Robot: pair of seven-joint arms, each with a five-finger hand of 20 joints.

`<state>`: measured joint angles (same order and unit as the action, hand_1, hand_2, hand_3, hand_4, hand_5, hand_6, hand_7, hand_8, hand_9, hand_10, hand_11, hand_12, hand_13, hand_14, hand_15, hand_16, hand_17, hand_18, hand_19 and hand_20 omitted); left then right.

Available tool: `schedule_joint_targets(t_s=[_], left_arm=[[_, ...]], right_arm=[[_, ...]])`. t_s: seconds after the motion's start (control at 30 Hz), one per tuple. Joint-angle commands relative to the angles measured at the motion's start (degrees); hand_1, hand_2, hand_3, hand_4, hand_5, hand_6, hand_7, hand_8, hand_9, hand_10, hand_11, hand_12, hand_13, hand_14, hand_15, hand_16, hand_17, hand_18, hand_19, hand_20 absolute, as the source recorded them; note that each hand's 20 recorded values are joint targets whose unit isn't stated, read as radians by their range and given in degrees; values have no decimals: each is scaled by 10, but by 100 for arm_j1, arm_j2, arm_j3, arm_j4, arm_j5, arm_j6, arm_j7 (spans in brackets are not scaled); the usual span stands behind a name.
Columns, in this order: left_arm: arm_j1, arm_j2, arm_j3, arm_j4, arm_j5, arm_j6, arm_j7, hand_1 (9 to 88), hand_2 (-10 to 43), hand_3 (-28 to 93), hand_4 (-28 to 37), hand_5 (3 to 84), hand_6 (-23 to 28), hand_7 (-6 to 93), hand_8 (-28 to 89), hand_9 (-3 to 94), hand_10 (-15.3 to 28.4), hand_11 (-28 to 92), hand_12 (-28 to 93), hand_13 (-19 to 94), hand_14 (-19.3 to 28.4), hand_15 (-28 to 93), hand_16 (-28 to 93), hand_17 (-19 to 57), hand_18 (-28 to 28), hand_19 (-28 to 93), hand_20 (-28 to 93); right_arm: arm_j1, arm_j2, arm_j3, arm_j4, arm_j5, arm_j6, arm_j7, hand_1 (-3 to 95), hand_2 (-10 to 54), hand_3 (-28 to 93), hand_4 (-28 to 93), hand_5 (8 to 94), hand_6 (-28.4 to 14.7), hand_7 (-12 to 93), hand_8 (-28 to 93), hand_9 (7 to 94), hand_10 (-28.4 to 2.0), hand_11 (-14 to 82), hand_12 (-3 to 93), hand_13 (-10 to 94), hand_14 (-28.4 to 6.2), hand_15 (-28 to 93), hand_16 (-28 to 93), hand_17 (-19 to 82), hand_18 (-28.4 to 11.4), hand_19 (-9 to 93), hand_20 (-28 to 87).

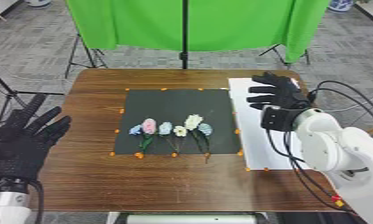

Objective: Arrange flowers

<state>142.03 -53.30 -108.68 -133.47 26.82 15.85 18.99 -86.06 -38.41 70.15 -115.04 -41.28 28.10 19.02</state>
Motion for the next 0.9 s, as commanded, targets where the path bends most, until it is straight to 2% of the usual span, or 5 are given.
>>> schedule_joint_targets(t_s=[0.03,0.2,0.37,0.63,0.9], left_arm=[[28,38,93,37,-10,-54,22,172,58,757,-283,285,24,138,-104,269,159,183,119,221,243,411,-62,-81,254,523,179],[127,38,98,-13,-26,40,133,173,57,757,-283,283,23,138,-103,266,156,175,120,222,241,399,-54,-75,254,527,174],[98,7,117,-24,-14,71,42,174,57,757,-283,283,22,137,-104,265,155,173,122,226,241,396,-49,-74,256,531,171],[24,13,187,18,-12,90,99,176,58,756,-283,278,21,140,-104,268,158,176,126,230,250,412,-43,-80,258,535,165],[-76,39,251,83,-64,125,56,172,60,757,-283,278,25,147,-106,282,172,209,127,221,258,451,-56,-102,253,517,156]], right_arm=[[-539,57,233,-92,159,66,-185,209,-20,770,-282,458,-14,156,-127,499,-148,140,129,428,-179,397,109,89,-270,556,61],[-676,27,343,-24,276,-107,-260,208,-20,771,-282,454,-12,156,-127,494,-148,135,129,424,-179,391,110,86,-269,551,68],[-777,38,431,-5,499,-149,-399,207,-20,771,-282,450,-10,156,-126,489,-145,133,130,419,-179,388,112,80,-268,547,74],[-441,31,248,130,500,-497,-450,206,-19,771,-282,449,-6,157,-127,490,-142,132,131,419,-178,387,116,73,-267,542,86],[-309,21,123,170,561,-637,-463,203,-17,772,-283,453,0,162,-130,495,-138,129,130,420,-178,388,119,68,-264,538,100]])
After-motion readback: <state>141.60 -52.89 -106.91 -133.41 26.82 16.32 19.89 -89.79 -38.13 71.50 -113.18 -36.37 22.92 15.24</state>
